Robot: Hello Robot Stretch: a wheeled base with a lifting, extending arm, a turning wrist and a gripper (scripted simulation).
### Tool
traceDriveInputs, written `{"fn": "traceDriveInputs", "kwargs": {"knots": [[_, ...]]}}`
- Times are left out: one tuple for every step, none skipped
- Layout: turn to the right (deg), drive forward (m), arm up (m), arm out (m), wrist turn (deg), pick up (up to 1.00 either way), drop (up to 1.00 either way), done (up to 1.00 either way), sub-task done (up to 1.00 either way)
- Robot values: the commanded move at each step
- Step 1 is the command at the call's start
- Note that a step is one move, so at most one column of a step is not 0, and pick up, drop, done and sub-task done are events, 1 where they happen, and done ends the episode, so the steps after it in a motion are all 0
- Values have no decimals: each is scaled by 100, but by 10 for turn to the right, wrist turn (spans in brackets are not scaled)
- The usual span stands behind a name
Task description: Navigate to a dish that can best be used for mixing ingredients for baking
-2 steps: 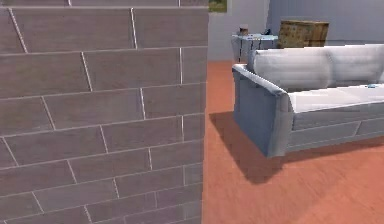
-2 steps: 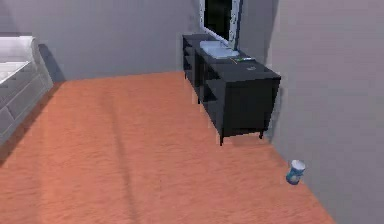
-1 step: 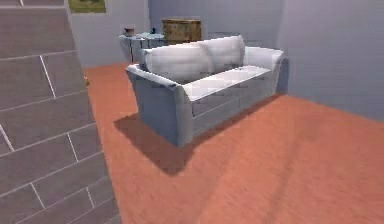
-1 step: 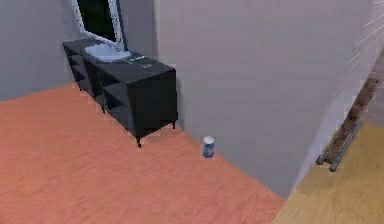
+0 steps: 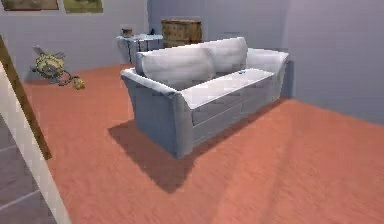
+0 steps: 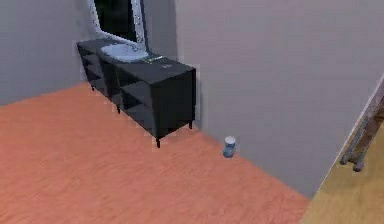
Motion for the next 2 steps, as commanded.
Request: {"fn": "traceDriveInputs", "kwargs": {"knots": [[300, 0, 0, 0, 0, 0, 0, 0, 0], [0, 35, 0, 0, 0, 0, 0, 0, 0]]}}
